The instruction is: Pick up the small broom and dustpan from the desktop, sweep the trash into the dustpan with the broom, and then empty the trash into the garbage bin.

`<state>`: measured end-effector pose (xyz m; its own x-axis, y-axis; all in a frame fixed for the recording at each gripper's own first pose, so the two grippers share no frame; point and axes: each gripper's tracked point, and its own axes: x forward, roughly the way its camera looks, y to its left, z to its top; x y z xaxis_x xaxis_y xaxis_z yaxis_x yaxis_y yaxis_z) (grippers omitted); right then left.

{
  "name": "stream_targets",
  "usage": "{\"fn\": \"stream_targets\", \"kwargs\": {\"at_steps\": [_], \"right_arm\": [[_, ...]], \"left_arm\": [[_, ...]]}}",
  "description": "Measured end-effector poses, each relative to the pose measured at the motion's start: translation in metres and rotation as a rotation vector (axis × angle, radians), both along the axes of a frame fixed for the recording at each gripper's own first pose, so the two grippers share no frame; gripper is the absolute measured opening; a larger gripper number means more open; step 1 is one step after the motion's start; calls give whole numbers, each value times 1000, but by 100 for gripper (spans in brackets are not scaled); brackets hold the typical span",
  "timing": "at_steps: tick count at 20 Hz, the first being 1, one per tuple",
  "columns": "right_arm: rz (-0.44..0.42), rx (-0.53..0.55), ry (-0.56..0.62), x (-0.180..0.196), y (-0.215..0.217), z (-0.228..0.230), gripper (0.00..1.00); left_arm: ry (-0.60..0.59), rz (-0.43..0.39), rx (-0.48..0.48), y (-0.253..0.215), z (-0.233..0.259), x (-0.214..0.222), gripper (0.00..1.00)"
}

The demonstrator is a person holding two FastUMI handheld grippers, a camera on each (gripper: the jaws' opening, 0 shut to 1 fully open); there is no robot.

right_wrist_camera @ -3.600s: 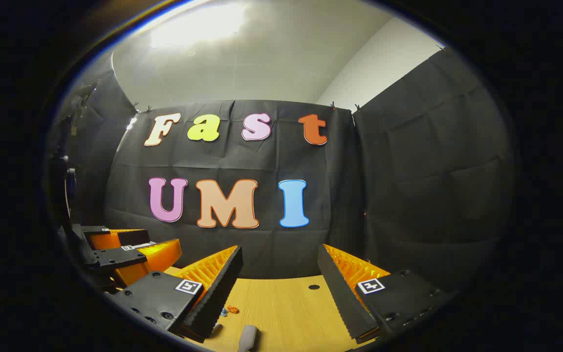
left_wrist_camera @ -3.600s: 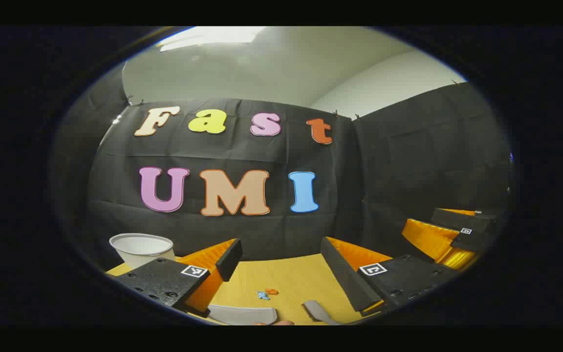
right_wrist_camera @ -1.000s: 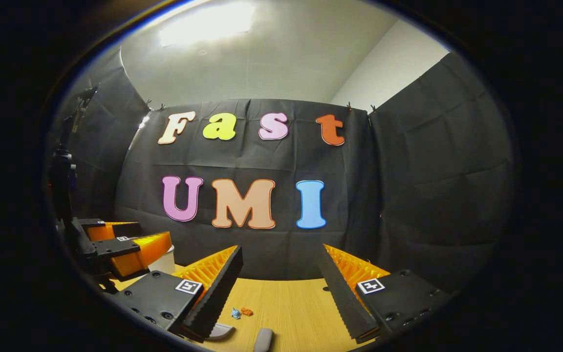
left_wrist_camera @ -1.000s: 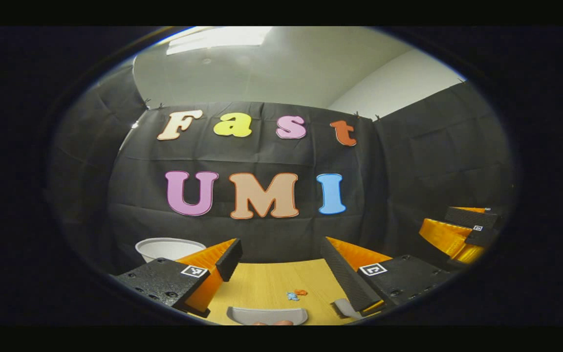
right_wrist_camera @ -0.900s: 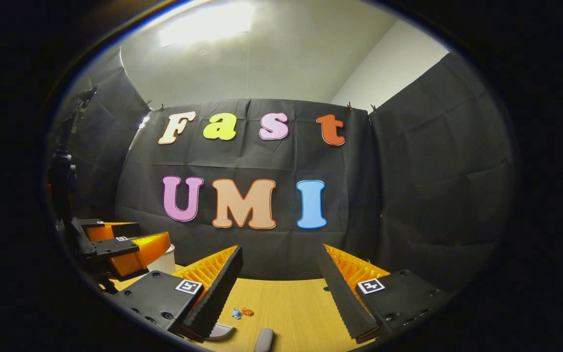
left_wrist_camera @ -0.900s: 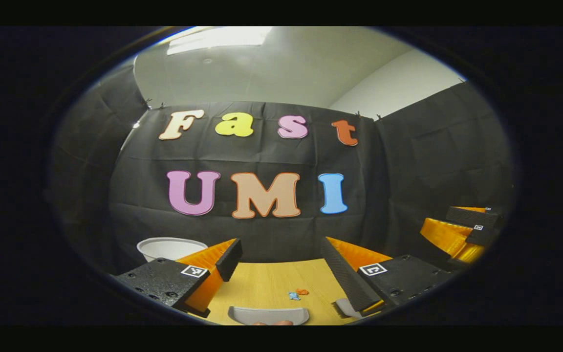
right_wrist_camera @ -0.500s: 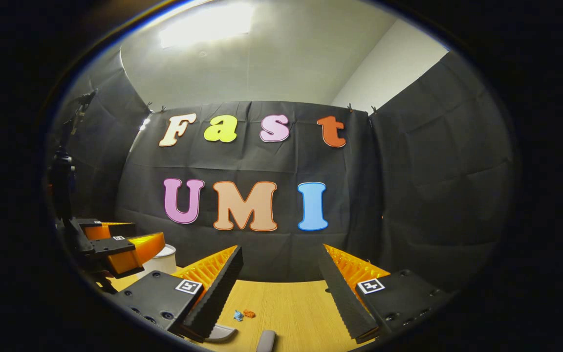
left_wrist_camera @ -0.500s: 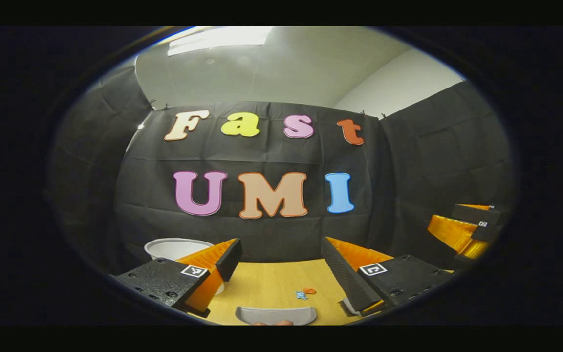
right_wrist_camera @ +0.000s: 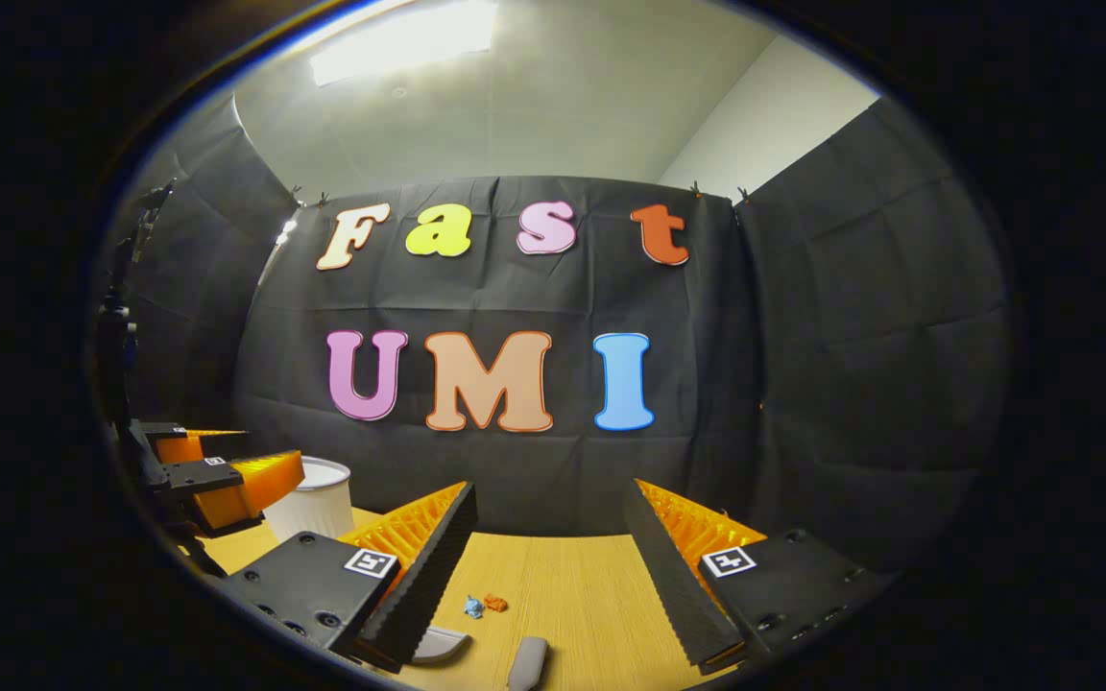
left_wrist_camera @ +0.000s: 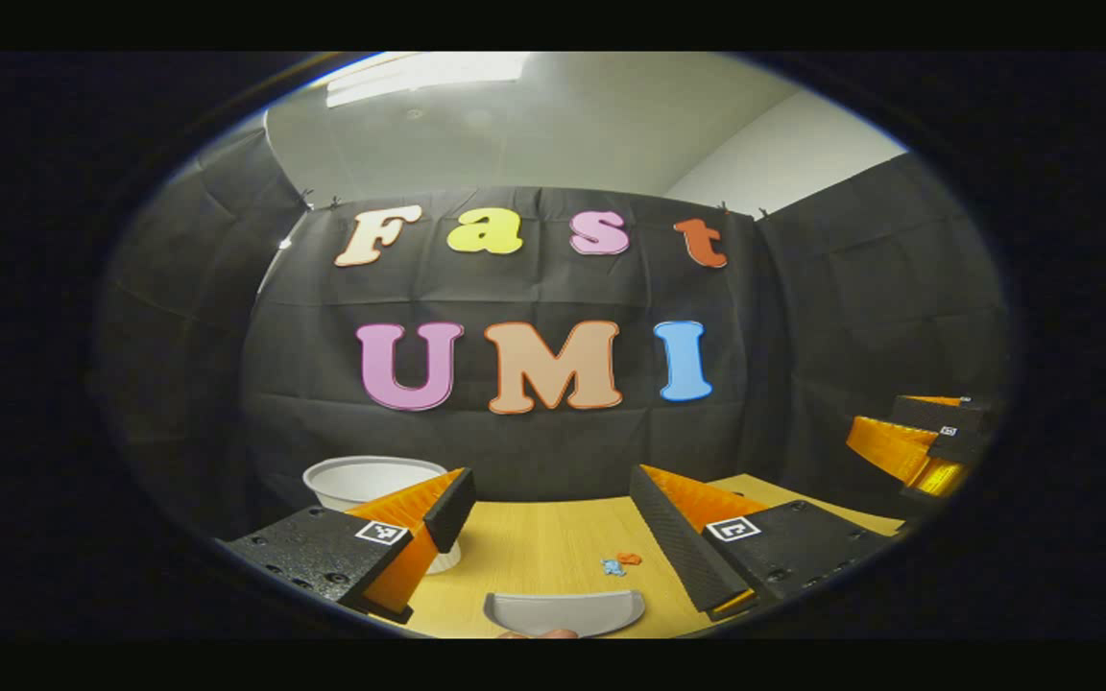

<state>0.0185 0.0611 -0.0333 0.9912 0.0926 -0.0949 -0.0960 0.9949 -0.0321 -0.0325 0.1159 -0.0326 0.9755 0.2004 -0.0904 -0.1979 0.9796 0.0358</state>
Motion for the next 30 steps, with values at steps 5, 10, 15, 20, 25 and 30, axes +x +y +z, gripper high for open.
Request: {"fn": "stream_targets", "kwargs": {"at_steps": [5, 10, 15, 20, 25, 30], "right_arm": [[93, -83, 167, -7, 13, -60, 99], [252, -92, 353, -16, 13, -124, 99], [253, -131, 659, -34, -3, -208, 99], [228, -197, 1054, -56, 0, -291, 100], [204, -198, 1251, -68, 1, -315, 90], [202, -286, 1300, -53, 2, -332, 68]], "left_arm": [[233, 29, -66, 1, -75, -24, 96], [432, 137, -127, -9, -137, -67, 97], [704, 151, -117, -15, -208, -110, 98], [999, 61, -207, -15, -273, -129, 96], [1167, 29, -264, -9, -307, -147, 93], [1257, -7, -282, -14, -334, -141, 67]]}}
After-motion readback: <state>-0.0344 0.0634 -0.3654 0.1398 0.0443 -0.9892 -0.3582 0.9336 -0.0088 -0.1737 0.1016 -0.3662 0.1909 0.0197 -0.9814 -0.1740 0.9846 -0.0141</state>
